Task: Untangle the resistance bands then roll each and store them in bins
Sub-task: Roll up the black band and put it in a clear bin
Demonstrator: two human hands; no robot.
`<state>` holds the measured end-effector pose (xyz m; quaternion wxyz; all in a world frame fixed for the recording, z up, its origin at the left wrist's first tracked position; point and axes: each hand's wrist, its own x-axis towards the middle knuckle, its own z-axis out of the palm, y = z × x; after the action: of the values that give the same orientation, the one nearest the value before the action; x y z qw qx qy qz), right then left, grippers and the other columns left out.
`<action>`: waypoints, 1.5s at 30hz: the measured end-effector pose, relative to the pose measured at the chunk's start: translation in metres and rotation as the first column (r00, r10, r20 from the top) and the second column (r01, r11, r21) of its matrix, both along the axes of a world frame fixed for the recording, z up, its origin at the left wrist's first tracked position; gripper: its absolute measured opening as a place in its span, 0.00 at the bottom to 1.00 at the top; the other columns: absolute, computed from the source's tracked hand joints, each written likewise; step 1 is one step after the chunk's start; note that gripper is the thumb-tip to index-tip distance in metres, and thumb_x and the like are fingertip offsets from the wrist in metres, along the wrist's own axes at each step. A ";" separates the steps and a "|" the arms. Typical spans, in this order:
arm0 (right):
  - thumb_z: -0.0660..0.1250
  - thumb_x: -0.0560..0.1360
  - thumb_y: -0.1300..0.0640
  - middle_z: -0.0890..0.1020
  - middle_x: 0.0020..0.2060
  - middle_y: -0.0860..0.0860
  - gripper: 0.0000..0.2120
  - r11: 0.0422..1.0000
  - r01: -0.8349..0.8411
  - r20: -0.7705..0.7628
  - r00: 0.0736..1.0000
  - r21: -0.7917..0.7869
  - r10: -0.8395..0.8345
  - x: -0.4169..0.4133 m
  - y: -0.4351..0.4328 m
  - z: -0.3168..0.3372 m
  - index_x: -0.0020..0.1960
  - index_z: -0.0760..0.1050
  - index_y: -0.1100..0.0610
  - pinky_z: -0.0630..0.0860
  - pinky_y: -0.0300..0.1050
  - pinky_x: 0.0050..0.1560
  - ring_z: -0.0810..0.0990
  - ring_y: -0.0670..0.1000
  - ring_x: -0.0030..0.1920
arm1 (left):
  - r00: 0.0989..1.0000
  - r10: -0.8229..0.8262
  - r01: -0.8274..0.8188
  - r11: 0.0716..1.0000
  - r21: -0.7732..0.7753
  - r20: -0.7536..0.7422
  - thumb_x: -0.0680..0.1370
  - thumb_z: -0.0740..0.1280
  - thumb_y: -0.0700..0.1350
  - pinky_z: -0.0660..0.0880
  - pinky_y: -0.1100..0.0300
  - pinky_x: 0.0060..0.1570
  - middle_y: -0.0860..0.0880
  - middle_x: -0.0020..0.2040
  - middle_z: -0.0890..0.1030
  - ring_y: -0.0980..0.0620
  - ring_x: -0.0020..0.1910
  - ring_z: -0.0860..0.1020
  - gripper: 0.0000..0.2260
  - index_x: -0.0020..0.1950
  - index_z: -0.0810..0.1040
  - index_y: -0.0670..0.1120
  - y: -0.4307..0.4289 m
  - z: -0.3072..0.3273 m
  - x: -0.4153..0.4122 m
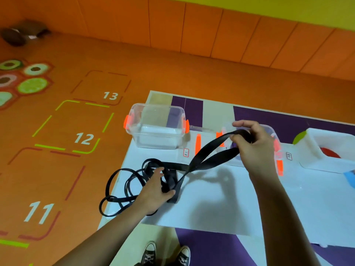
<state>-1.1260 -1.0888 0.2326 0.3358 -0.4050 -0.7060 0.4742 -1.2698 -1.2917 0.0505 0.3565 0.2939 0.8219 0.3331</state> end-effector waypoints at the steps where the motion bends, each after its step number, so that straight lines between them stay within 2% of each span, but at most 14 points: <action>1: 0.69 0.75 0.67 0.82 0.37 0.48 0.15 0.999 -0.043 0.016 0.999 -0.005 0.044 -0.001 -0.003 0.002 0.51 0.81 0.47 0.75 0.37 0.44 0.81 0.47 0.39 | 0.998 -0.045 0.045 0.999 -0.001 0.042 0.73 0.76 0.53 0.73 0.52 0.67 0.52 0.75 0.69 0.49 0.67 0.75 0.44 0.81 0.52 0.56 0.006 0.006 0.000; 6: 0.73 0.74 0.67 0.82 0.36 0.44 0.13 0.966 -0.252 0.058 0.965 -0.054 0.255 -0.013 -0.022 0.003 0.52 0.81 0.51 0.72 0.29 0.38 0.78 0.41 0.34 | 0.973 -0.212 0.194 0.965 0.177 0.090 0.69 0.80 0.57 0.71 0.50 0.71 0.57 0.76 0.64 0.54 0.71 0.70 0.52 0.79 0.44 0.69 0.039 0.051 0.013; 10: 0.72 0.72 0.69 0.78 0.36 0.52 0.17 0.912 -0.393 0.138 0.903 -0.119 0.407 -0.026 -0.041 -0.003 0.54 0.78 0.51 0.75 0.33 0.36 0.76 0.45 0.33 | 0.979 -0.176 0.130 0.931 0.342 0.107 0.70 0.80 0.53 0.73 0.73 0.50 0.72 0.59 0.73 0.68 0.55 0.76 0.36 0.67 0.60 0.73 0.051 0.079 0.024; 14: 0.74 0.72 0.63 0.80 0.46 0.58 0.19 0.884 -0.443 0.136 0.876 -0.150 0.462 -0.038 -0.047 -0.007 0.57 0.76 0.44 0.82 0.52 0.49 0.81 0.57 0.44 | 0.993 -0.092 0.064 0.942 0.328 0.072 0.78 0.71 0.53 0.76 0.67 0.48 0.60 0.54 0.82 0.62 0.48 0.81 0.12 0.58 0.73 0.62 0.056 0.088 0.023; 17: 0.75 0.75 0.46 0.78 0.43 0.51 0.20 0.949 -0.287 0.095 0.949 -0.128 0.300 -0.042 -0.033 -0.012 0.63 0.72 0.40 0.76 0.39 0.46 0.79 0.47 0.43 | 0.994 -0.026 -0.012 0.935 0.356 0.103 0.81 0.68 0.54 0.80 0.55 0.51 0.53 0.48 0.86 0.56 0.43 0.85 0.07 0.58 0.79 0.59 0.057 0.089 0.012; 20: 0.72 0.76 0.42 0.76 0.50 0.49 0.24 0.971 -0.175 0.053 0.981 -0.163 0.185 -0.037 -0.015 -0.030 0.69 0.69 0.40 0.72 0.33 0.47 0.78 0.43 0.49 | 0.976 0.081 -0.155 0.912 0.379 0.202 0.82 0.66 0.52 0.83 0.45 0.50 0.49 0.45 0.87 0.49 0.41 0.87 0.05 0.55 0.80 0.54 0.057 0.095 -0.003; 24: 0.80 0.70 0.54 0.79 0.60 0.42 0.35 0.820 -0.463 0.148 0.834 -0.337 0.531 -0.027 -0.023 -0.083 0.72 0.69 0.42 0.71 0.27 0.57 0.78 0.41 0.61 | 0.928 0.159 -0.294 0.869 0.398 0.338 0.85 0.61 0.43 0.83 0.58 0.41 0.50 0.40 0.87 0.47 0.37 0.87 0.09 0.50 0.78 0.43 0.062 0.117 -0.010; 27: 0.78 0.68 0.60 0.85 0.57 0.44 0.28 0.766 -0.505 0.142 0.791 -0.398 0.595 -0.033 -0.029 -0.123 0.65 0.77 0.46 0.78 0.43 0.64 0.83 0.43 0.58 | 0.923 0.151 -0.296 0.866 0.402 0.354 0.86 0.59 0.42 0.83 0.47 0.48 0.43 0.47 0.87 0.38 0.40 0.86 0.09 0.56 0.79 0.41 0.063 0.123 -0.012; 31: 0.75 0.63 0.47 0.84 0.55 0.42 0.24 0.828 -0.401 0.259 0.815 -0.392 0.518 -0.038 -0.021 -0.176 0.59 0.80 0.47 0.75 0.57 0.68 0.81 0.44 0.59 | 0.884 0.207 -0.397 0.805 0.440 0.419 0.86 0.58 0.41 0.84 0.50 0.44 0.44 0.45 0.87 0.37 0.40 0.86 0.10 0.54 0.78 0.40 0.059 0.135 -0.021; 34: 0.71 0.67 0.36 0.82 0.55 0.39 0.26 0.916 -0.287 0.459 0.799 -0.279 0.390 -0.028 -0.011 -0.215 0.62 0.75 0.43 0.75 0.56 0.65 0.80 0.47 0.59 | 0.866 0.236 -0.438 0.784 0.441 0.441 0.86 0.58 0.40 0.83 0.57 0.40 0.49 0.42 0.87 0.42 0.37 0.86 0.10 0.51 0.78 0.41 0.047 0.133 -0.029; 37: 0.70 0.74 0.45 0.79 0.51 0.49 0.17 0.964 -0.266 0.624 0.758 0.027 0.192 -0.025 0.001 -0.203 0.60 0.75 0.48 0.74 0.54 0.55 0.79 0.57 0.54 | 0.843 0.277 -0.479 0.775 0.411 0.460 0.86 0.60 0.40 0.85 0.52 0.44 0.51 0.41 0.86 0.42 0.40 0.85 0.09 0.51 0.79 0.41 0.033 0.121 -0.032; 40: 0.72 0.70 0.60 0.78 0.46 0.56 0.15 0.947 -0.188 0.570 0.822 0.262 0.006 -0.018 0.016 -0.179 0.56 0.77 0.55 0.73 0.56 0.48 0.78 0.64 0.49 | 0.803 0.324 -0.529 0.775 0.347 0.501 0.85 0.61 0.41 0.84 0.52 0.41 0.44 0.46 0.85 0.41 0.44 0.86 0.09 0.51 0.78 0.40 0.021 0.108 -0.034; 42: 0.74 0.67 0.62 0.80 0.44 0.55 0.17 0.950 -0.086 0.531 0.842 0.299 -0.091 -0.009 0.021 -0.164 0.54 0.79 0.52 0.70 0.55 0.50 0.77 0.63 0.49 | 0.775 0.358 -0.555 0.780 0.290 0.521 0.85 0.62 0.42 0.83 0.54 0.38 0.44 0.41 0.85 0.40 0.45 0.87 0.09 0.50 0.76 0.38 0.015 0.100 -0.034; 45: 0.76 0.65 0.63 0.79 0.47 0.54 0.17 0.893 0.033 0.466 0.844 0.448 -0.265 0.001 0.020 -0.145 0.51 0.81 0.51 0.64 0.53 0.51 0.74 0.62 0.51 | 0.771 0.380 -0.554 0.795 0.245 0.511 0.85 0.63 0.45 0.83 0.48 0.48 0.50 0.32 0.84 0.37 0.44 0.86 0.10 0.51 0.73 0.37 0.013 0.096 -0.030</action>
<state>-1.1252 -1.0686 0.0881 0.2507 -0.4890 -0.8209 0.1554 -1.3001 -1.2784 0.1461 0.3704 0.0570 0.6865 0.6231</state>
